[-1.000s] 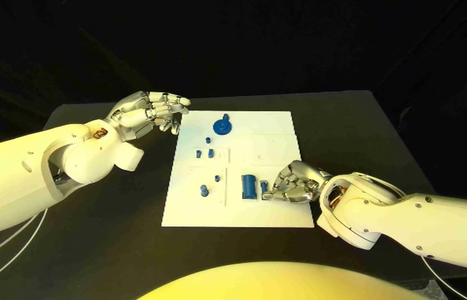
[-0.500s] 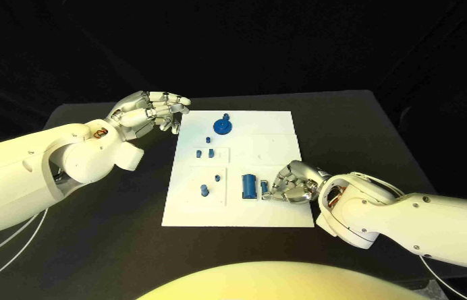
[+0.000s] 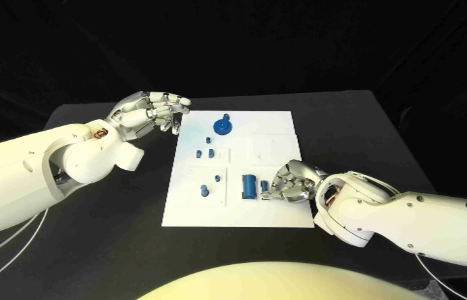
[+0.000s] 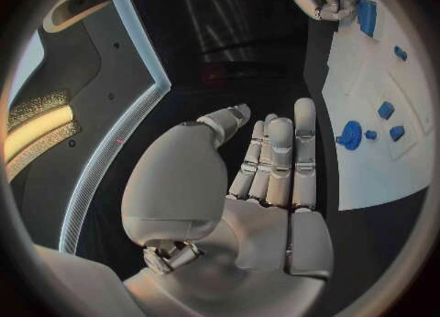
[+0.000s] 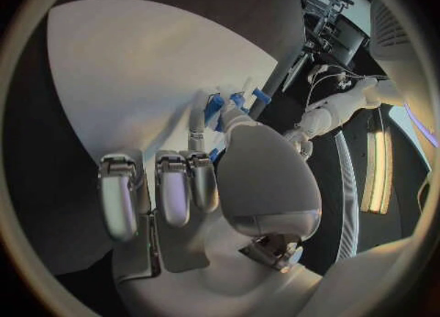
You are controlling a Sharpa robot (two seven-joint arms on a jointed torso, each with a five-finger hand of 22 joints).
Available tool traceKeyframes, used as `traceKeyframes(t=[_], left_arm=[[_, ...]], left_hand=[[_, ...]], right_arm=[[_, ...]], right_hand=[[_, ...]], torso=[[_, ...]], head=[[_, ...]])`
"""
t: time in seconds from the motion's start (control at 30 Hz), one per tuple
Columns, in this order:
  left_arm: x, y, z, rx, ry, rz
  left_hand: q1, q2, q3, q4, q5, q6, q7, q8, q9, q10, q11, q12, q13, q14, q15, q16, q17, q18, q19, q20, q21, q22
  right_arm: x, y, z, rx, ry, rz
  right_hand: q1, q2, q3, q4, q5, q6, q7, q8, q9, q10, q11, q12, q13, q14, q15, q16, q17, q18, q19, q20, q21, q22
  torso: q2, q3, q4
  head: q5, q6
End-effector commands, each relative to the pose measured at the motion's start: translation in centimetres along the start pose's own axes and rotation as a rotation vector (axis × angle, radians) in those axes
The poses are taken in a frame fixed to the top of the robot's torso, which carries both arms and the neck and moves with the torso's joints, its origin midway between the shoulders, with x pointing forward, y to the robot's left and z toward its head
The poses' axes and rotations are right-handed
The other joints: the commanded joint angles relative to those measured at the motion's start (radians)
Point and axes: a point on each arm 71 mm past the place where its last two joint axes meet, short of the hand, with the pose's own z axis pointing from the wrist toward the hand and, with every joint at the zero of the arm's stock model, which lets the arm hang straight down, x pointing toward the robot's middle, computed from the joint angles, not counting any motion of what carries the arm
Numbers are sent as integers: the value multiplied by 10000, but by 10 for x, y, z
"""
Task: Assemble the parts on the task board
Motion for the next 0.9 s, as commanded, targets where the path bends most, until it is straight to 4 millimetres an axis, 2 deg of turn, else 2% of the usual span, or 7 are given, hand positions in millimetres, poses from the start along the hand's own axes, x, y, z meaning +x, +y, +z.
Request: traceKeyframes(t=[0.03,0.4,0.5,0.73,0.9], left_arm=[[2,0,1,73,172,-70],[3,0,1,69,192,-78],[3,0,1,68,193,-79],[2,0,1,63,189,-79],[2,0,1,61,183,-77]], left_hand=[[88,-23,51,-20,60,-63,33,65,9,-53,0,46,-2,-68,19,15,-6,76,83,1,-31,-10],[88,-23,51,-20,60,-63,33,65,9,-53,0,46,-2,-68,19,15,-6,76,83,1,-31,-10],[88,-23,51,-20,60,-63,33,65,9,-53,0,46,-2,-68,19,15,-6,76,83,1,-31,-10],[88,-23,51,-20,60,-63,33,65,9,-53,0,46,-2,-68,19,15,-6,76,83,1,-31,-10],[88,-23,51,-20,60,-63,33,65,9,-53,0,46,-2,-68,19,15,-6,76,83,1,-31,-10]], right_arm=[[-1,-2,2,82,-238,-154],[-1,-2,8,70,-300,-215],[-1,-3,9,65,-271,-242],[0,-4,12,96,-160,-385],[-1,-5,12,54,-236,-425]], right_hand=[[124,14,62,-4,3,-10,-19,-4,-16,1003,-77,52,2565,1052,-83,33,2635,-67,1047,-61,44,2631],[124,14,62,-4,3,-10,-19,-4,-16,1003,-77,52,2565,1052,-83,33,2635,-67,1047,-61,44,2631],[156,21,72,-8,-1,-1,-23,-3,-21,1011,-81,71,2573,1052,-86,33,2635,-67,1047,-62,44,2631],[708,-204,85,-120,-48,16,-52,-21,-67,1008,-108,63,2570,1052,-113,33,2635,-67,1047,-87,44,2631],[906,-252,93,-129,-51,27,-58,-32,-85,1006,-115,59,2569,1052,-120,33,2635,-67,1047,-96,44,2631]], torso=[[1,1,0],[-4,4,2],[-4,-5,-1],[-5,-4,-1],[-9,-12,-9]], head=[[-8,2],[-4,-8],[-3,-12],[13,-42],[10,-43]])
